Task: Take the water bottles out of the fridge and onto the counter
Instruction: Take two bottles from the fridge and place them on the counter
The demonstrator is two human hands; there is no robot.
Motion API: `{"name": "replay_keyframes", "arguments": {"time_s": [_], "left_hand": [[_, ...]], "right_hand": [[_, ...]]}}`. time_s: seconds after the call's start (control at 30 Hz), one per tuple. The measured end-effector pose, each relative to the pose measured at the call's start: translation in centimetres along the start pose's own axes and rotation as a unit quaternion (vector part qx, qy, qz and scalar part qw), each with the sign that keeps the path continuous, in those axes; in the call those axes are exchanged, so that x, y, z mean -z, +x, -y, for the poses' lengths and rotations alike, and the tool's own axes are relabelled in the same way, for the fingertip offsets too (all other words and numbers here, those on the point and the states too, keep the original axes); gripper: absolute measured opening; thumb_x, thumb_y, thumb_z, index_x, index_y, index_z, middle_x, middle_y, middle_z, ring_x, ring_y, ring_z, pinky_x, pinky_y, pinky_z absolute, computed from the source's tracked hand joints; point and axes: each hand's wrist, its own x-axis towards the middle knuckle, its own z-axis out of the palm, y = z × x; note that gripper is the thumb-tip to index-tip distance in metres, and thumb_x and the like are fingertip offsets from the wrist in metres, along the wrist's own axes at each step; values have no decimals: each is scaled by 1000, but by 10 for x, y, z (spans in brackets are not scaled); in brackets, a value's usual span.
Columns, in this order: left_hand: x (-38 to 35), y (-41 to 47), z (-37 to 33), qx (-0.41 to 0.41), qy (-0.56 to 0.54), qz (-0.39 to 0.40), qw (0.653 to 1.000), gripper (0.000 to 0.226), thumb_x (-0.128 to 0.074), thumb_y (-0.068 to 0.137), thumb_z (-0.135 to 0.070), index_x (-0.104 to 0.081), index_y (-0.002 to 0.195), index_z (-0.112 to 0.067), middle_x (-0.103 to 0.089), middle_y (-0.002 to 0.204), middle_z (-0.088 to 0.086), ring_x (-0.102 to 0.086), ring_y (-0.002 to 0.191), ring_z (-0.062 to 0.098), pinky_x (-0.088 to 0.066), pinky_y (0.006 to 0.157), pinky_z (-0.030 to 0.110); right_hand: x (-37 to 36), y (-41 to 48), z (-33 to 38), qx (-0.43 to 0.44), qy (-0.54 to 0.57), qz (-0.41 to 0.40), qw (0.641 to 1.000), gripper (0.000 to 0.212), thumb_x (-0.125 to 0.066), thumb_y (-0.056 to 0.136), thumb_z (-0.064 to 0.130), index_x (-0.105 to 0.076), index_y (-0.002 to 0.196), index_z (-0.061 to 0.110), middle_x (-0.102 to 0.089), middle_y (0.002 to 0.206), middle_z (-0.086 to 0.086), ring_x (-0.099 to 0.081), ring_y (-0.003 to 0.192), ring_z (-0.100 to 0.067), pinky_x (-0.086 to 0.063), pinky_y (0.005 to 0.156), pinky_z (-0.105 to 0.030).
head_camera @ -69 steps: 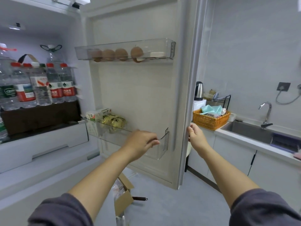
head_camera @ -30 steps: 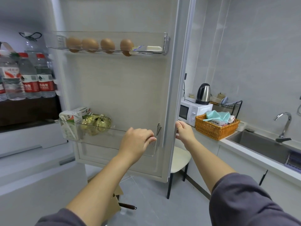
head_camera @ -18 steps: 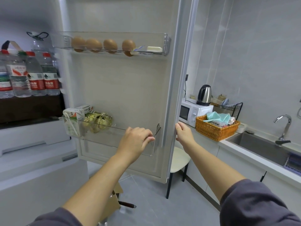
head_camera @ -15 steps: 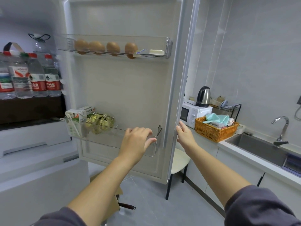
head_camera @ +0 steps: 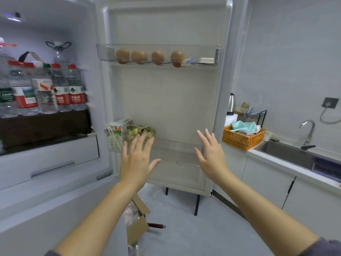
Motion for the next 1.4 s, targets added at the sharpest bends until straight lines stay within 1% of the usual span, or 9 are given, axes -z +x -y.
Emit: {"name": "replay_keyframes", "arguments": {"time_s": [0.13, 0.27, 0.47, 0.63, 0.83, 0.97, 1.17, 1.3, 1.4], "left_hand": [[23, -28, 55, 28, 14, -2, 1000, 73, -66, 86, -48, -43, 146, -13, -34, 155, 13, -31, 144, 32, -21, 116, 57], [41, -48, 103, 68, 46, 14, 997, 75, -64, 87, -50, -39, 148, -14, -30, 157, 13, -27, 145, 31, -19, 117, 56], [57, -65, 167, 121, 84, 24, 989, 74, -65, 87, -49, -40, 148, -14, -29, 158, 13, -27, 146, 32, -19, 116, 56], [61, -67, 224, 172, 130, 34, 976, 75, -61, 89, -51, -36, 150, -16, -25, 160, 10, -24, 147, 30, -19, 117, 55], [63, -57, 294, 230, 189, 33, 954, 76, -58, 90, -53, -31, 153, -20, -20, 162, 8, -17, 149, 27, -14, 118, 52], [66, -44, 336, 270, 228, 28, 935, 74, -58, 91, -53, -32, 152, -21, -22, 161, 7, -19, 149, 26, -14, 118, 51], [71, -14, 391, 291, 284, 55, 912, 73, -53, 93, -53, -24, 153, -23, -17, 162, 6, -18, 148, 25, -22, 118, 44], [79, 23, 429, 301, 276, 67, 911, 72, -59, 92, -45, -25, 152, -21, -17, 161, 8, -22, 146, 27, -33, 111, 41], [87, 54, 461, 339, 220, 49, 913, 75, -63, 92, -35, -22, 153, -18, -13, 162, 12, -23, 145, 32, -34, 111, 44]], "right_hand": [[-27, -11, 47, 50, -89, 24, 995, 63, -49, 101, 34, -19, 156, 32, -7, 166, 1, 2, 153, -24, 2, 120, -56], [-57, -14, 88, 126, -168, -11, 978, 62, -54, 98, 32, -30, 154, 27, -21, 163, -8, -8, 152, -35, 4, 117, -63], [-117, 6, 140, 196, -141, 34, 970, 63, -50, 98, 34, -25, 156, 28, -14, 165, -7, -2, 153, -32, 2, 120, -61], [-175, 33, 181, 285, -130, 50, 949, 62, -45, 100, 34, -22, 157, 28, -5, 166, -7, 9, 152, -31, 14, 118, -55], [-249, 79, 234, 355, -88, 72, 928, 61, -43, 102, 32, -18, 157, 27, -3, 166, -7, 6, 153, -31, 22, 114, -49], [-300, 112, 268, 377, -65, 111, 917, 61, -38, 103, 34, -10, 158, 31, 5, 167, -4, 14, 152, -28, 12, 120, -54], [-365, 154, 319, 388, -59, 155, 906, 62, -40, 103, 33, -8, 157, 33, 4, 167, -3, 12, 152, -28, 13, 117, -54], [-402, 186, 342, 385, -75, 191, 900, 69, -45, 102, 31, -4, 157, 36, 7, 167, -3, 12, 152, -31, 1, 120, -58], [-422, 213, 357, 378, -93, 203, 898, 73, -48, 102, 32, 0, 157, 36, 11, 166, -2, 13, 151, -34, -4, 119, -59]]}}
